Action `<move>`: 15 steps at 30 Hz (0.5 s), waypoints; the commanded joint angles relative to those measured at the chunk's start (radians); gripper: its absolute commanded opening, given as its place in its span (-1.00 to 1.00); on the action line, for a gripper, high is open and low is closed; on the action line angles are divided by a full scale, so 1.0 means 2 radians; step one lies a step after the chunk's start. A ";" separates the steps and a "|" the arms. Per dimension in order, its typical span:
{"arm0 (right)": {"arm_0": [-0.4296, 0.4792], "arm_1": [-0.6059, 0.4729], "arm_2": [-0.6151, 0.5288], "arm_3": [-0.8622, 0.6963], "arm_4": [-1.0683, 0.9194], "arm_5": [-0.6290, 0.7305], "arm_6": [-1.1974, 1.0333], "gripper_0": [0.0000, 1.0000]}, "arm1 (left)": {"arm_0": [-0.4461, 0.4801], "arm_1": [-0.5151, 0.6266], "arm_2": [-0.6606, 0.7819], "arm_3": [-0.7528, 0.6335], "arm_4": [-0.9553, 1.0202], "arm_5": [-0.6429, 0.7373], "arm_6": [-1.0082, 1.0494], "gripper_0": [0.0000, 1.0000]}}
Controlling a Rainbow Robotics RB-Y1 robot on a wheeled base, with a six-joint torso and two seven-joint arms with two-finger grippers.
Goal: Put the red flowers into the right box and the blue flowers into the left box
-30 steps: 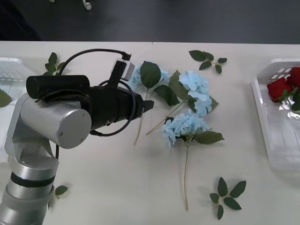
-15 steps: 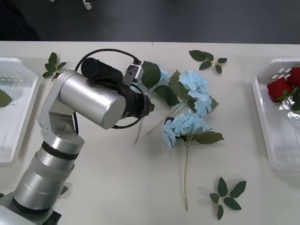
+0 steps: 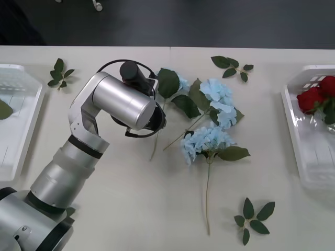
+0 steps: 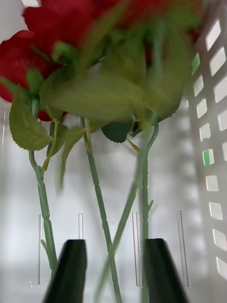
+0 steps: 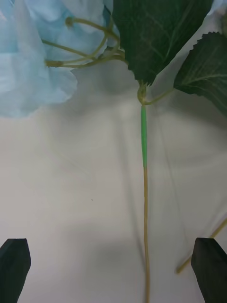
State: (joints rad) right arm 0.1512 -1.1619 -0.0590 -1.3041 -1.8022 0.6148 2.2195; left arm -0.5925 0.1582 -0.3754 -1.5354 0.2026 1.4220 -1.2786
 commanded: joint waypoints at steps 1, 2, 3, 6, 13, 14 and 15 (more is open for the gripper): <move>0.003 -0.014 -0.002 -0.014 0.006 -0.010 -0.010 0.80 | -0.024 -0.020 0.004 0.026 -0.005 -0.021 0.019 1.00; 0.003 -0.014 0.000 -0.018 0.009 -0.011 -0.010 0.80 | -0.028 -0.024 0.004 0.038 -0.007 -0.027 0.020 1.00; 0.003 -0.014 0.001 -0.020 0.010 -0.012 -0.011 0.80 | -0.031 -0.028 0.004 0.050 -0.009 -0.034 0.022 1.00; 0.003 -0.014 0.003 -0.028 0.009 -0.011 -0.013 0.80 | -0.040 -0.036 0.004 0.078 -0.010 -0.057 0.027 1.00; 0.003 -0.014 0.000 -0.062 -0.045 -0.011 -0.018 0.79 | -0.050 -0.049 0.006 0.123 -0.012 -0.103 0.034 1.00; 0.002 -0.014 -0.001 -0.071 -0.061 -0.011 -0.020 0.79 | -0.054 -0.051 0.007 0.130 -0.012 -0.106 0.034 1.00; 0.001 -0.015 -0.002 -0.079 -0.068 -0.011 -0.021 0.79 | -0.056 -0.051 0.006 0.134 -0.012 -0.108 0.034 1.00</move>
State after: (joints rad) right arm 0.1512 -1.1619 -0.0588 -1.4146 -1.9014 0.5927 2.2176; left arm -0.6590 0.0673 -0.3748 -1.2772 0.1857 1.2228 -1.2685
